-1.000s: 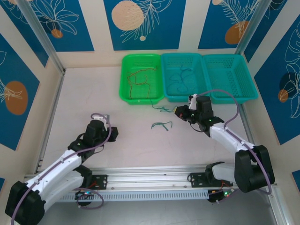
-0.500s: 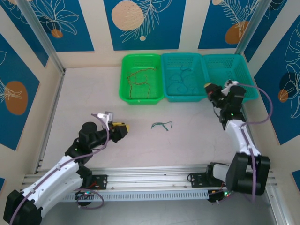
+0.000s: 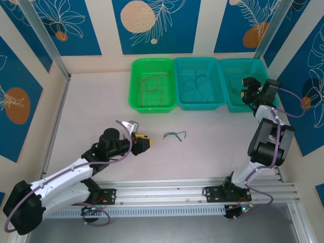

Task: Untangle the cables

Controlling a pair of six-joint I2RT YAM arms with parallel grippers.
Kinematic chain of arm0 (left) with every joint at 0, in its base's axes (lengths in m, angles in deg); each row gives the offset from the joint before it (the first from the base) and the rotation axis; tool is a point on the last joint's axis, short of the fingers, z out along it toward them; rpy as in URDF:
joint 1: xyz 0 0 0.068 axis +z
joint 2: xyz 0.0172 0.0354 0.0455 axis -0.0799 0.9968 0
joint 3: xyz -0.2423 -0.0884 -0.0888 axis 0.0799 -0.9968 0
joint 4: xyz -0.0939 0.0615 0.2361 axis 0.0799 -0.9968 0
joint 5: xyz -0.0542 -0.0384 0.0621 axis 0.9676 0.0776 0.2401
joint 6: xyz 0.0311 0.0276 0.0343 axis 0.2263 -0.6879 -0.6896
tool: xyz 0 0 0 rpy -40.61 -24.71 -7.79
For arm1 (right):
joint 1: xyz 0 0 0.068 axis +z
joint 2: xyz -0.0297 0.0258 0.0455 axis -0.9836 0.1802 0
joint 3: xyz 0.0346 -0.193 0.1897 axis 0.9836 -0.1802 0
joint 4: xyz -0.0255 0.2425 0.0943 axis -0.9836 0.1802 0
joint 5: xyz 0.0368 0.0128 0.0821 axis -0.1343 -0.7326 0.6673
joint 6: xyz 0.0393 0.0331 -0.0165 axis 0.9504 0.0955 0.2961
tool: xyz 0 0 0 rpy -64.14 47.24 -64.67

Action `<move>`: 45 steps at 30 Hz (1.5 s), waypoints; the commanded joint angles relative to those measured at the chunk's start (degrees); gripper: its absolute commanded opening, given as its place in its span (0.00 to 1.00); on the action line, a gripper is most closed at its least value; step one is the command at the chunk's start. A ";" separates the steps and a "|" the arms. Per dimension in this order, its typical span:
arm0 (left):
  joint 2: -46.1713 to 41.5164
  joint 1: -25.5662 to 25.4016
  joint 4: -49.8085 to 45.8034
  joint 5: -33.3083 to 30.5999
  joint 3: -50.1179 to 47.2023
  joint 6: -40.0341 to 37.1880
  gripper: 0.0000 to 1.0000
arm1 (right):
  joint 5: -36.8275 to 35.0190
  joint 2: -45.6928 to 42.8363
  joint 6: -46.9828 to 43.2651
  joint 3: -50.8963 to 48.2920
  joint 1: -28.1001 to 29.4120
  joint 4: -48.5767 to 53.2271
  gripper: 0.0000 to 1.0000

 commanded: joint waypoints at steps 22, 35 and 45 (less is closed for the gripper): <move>16.61 -0.50 3.66 -3.47 6.09 -1.33 0.48 | -15.46 -18.37 -37.84 -14.47 43.42 38.59 0.63; 16.44 -0.91 2.06 2.86 4.17 -1.82 0.48 | -9.51 -0.74 -39.19 -10.55 44.59 32.40 0.47; 16.11 -1.26 3.45 4.60 4.07 -2.83 0.65 | -8.17 -2.95 -38.83 -11.97 45.22 32.92 0.00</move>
